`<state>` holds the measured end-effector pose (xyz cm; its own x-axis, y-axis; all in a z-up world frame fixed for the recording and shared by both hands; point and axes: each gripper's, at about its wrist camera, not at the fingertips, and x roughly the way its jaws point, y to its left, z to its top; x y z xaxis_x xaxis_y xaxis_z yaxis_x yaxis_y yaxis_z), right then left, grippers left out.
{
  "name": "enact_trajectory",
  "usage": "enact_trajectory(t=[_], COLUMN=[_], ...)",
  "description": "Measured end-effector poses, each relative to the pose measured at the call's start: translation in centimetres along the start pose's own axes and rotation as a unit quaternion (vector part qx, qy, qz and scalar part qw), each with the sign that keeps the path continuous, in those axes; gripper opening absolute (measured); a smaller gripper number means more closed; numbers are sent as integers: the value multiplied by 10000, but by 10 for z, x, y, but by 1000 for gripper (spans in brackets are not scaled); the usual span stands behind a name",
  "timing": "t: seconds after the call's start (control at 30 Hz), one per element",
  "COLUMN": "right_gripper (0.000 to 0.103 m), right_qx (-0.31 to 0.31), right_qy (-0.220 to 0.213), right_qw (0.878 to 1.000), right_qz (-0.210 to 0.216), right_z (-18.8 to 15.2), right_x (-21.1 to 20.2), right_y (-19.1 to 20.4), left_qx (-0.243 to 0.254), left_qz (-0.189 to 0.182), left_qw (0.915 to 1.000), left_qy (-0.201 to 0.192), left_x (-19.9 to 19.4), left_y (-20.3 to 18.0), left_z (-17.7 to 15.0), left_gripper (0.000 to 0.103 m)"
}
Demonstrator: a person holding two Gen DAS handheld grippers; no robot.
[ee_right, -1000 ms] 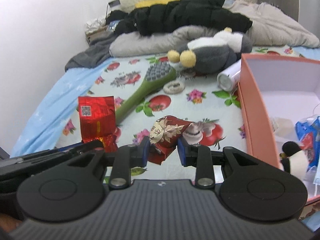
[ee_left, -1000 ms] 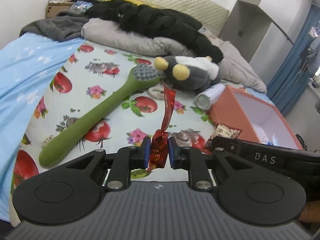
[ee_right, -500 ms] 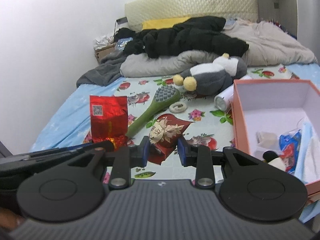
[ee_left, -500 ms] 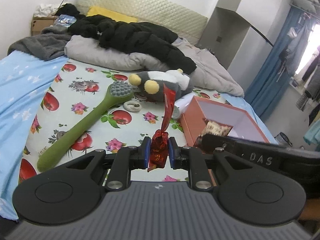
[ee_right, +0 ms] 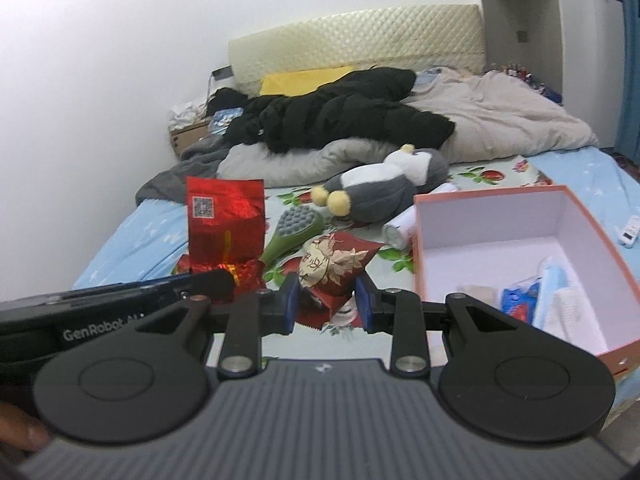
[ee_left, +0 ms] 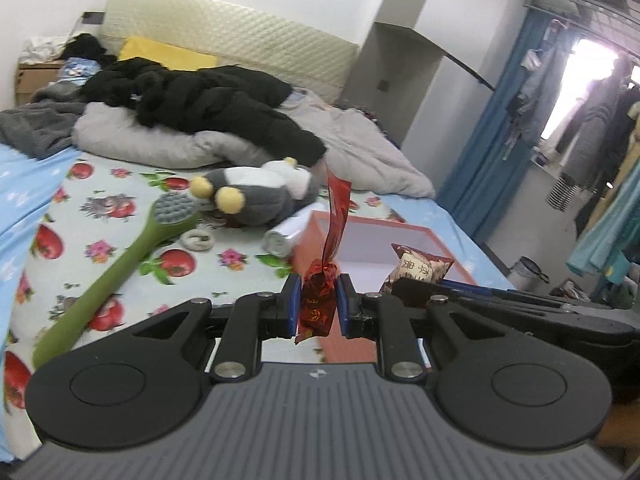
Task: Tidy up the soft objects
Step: 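Lift and carry both red packets with both grippers over the pink box, then open both grippers to drop the red packets into the box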
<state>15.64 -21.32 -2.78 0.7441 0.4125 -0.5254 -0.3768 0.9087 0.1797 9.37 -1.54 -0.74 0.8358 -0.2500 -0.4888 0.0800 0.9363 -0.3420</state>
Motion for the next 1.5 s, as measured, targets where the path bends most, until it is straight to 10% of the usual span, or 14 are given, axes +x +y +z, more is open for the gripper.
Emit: enact_trajectory(t=[0.6,1.5], right_gripper=[33,33], right_qx=[399,988], right_qy=[-208,436], right_qw=[9959,9883], right_qz=[-784,-1078], right_z=[-11,-8], right_x=[-39,63], right_y=[-74,-172], left_qx=[404,674], left_qz=[-695,-671], left_qw=[9958,9835], left_qy=[431,1539], left_x=[52,243], left_y=[-70,-100], left_z=[0,12], left_gripper=[22,22])
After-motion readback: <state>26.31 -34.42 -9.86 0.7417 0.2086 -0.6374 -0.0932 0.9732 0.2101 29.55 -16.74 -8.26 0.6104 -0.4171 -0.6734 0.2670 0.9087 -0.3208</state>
